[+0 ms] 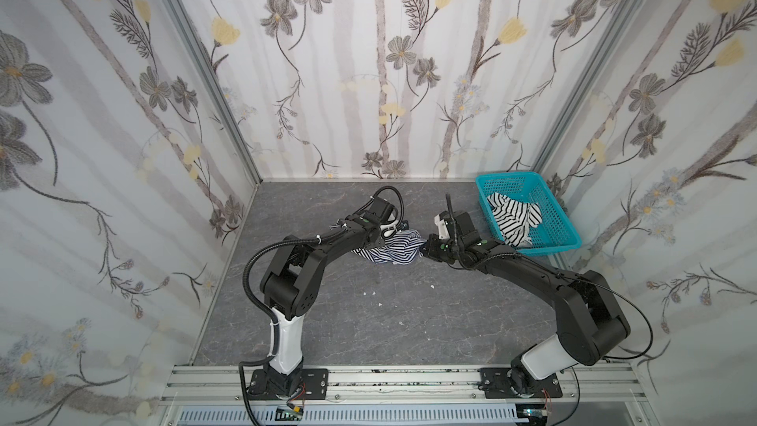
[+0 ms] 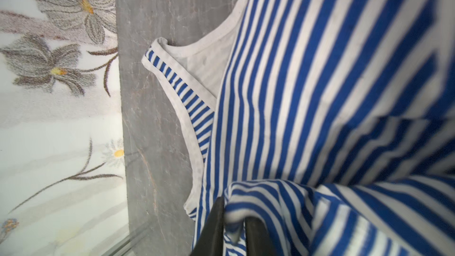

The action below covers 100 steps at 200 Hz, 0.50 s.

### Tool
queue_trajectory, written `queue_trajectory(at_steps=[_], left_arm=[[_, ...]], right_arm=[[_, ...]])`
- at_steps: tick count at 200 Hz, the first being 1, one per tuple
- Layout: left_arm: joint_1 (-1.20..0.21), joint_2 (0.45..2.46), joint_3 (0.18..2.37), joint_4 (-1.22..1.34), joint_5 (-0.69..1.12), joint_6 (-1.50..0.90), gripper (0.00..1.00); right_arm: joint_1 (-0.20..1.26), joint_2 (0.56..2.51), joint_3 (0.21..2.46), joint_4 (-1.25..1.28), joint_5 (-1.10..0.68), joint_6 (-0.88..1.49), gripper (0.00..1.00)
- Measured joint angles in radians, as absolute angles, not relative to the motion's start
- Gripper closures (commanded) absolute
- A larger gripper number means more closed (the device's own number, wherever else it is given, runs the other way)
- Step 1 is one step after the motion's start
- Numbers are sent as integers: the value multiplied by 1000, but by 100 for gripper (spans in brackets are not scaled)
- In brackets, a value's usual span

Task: Fold and stack tank tops
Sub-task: Smooth out the tank top at the center of the table.

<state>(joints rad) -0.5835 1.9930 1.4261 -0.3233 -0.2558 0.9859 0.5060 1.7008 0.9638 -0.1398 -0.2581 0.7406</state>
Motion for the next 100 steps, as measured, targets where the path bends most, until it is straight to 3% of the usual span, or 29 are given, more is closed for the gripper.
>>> queue_trajectory(at_steps=[33,100], left_arm=[[-586,2021,1467,-324,-260,1007,54],[-551,1923,1426,-308,-206,876,48]], right_arm=[[426,1675,889,-144,-212,760,100],[381,1734,832,-138,-177,790,100]])
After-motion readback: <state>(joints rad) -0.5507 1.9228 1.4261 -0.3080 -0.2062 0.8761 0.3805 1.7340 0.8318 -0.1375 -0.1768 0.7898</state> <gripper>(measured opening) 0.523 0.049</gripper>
